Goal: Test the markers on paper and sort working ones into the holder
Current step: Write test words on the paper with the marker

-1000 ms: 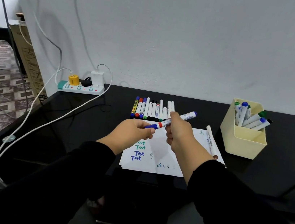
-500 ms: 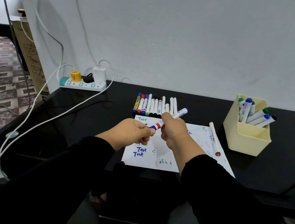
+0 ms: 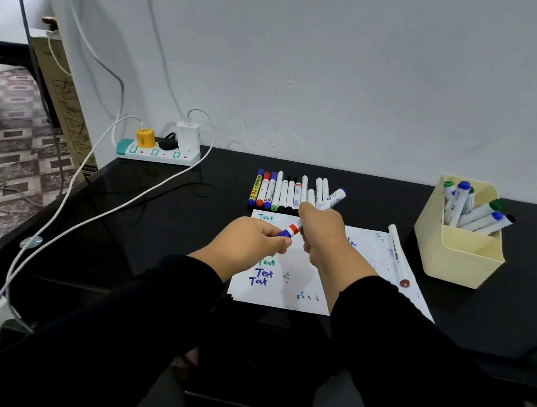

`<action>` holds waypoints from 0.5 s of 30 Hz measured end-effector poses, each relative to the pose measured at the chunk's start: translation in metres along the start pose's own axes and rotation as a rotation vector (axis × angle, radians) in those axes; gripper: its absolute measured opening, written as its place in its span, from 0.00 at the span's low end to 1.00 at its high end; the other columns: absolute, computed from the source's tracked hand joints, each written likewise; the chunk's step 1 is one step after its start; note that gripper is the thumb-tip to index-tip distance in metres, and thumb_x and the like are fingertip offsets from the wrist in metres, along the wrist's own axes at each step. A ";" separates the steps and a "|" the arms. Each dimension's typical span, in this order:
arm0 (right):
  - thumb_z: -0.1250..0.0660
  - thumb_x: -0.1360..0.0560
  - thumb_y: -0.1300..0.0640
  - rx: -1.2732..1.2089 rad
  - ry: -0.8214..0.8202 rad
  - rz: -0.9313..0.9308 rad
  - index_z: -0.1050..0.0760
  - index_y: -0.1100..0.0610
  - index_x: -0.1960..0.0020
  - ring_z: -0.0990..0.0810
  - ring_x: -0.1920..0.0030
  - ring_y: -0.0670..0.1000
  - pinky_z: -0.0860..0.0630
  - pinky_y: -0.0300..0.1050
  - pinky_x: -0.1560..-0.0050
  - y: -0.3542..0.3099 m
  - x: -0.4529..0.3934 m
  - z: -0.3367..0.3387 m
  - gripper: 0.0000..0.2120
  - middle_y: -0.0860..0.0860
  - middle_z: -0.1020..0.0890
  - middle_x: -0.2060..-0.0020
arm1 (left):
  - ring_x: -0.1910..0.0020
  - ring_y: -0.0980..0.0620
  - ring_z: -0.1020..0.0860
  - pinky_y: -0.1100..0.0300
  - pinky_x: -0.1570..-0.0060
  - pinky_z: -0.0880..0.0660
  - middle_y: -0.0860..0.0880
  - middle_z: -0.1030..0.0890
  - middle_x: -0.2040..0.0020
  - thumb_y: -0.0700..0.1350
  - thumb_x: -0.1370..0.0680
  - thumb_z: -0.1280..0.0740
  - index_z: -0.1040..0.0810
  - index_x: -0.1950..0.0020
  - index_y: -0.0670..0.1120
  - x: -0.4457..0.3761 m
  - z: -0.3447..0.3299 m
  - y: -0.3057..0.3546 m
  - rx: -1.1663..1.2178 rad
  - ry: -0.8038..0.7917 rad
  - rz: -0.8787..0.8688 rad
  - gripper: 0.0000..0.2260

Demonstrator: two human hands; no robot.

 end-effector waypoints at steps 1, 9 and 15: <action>0.40 0.25 0.56 0.005 0.016 -0.006 0.30 0.59 0.44 0.36 0.69 0.48 0.37 0.41 0.72 0.000 0.000 0.003 0.11 0.52 0.31 0.67 | 0.51 0.51 0.21 0.59 0.50 0.27 0.50 0.18 0.53 0.50 0.23 0.34 0.18 0.50 0.47 0.000 -0.002 0.001 -0.009 -0.013 0.008 0.09; 0.41 0.23 0.59 -0.071 -0.085 0.002 0.30 0.59 0.50 0.38 0.74 0.47 0.39 0.39 0.74 -0.006 -0.001 -0.004 0.05 0.52 0.33 0.73 | 0.62 0.56 0.22 0.62 0.53 0.24 0.51 0.20 0.62 0.46 0.21 0.36 0.19 0.49 0.42 0.003 -0.001 0.007 0.221 -0.059 0.064 0.09; 0.41 0.24 0.59 -0.082 -0.106 -0.065 0.30 0.59 0.51 0.37 0.73 0.48 0.38 0.39 0.73 0.004 -0.008 -0.021 0.05 0.53 0.31 0.70 | 0.64 0.56 0.24 0.63 0.55 0.25 0.49 0.21 0.62 0.46 0.21 0.36 0.19 0.52 0.42 0.006 0.002 -0.001 0.218 -0.055 0.138 0.10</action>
Point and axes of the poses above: each hand's wrist, its own x-axis away from the middle knuckle, its own z-axis out of the back of the hand, y = z × x, the point moved 10 cm from there along -x, towards the middle knuckle
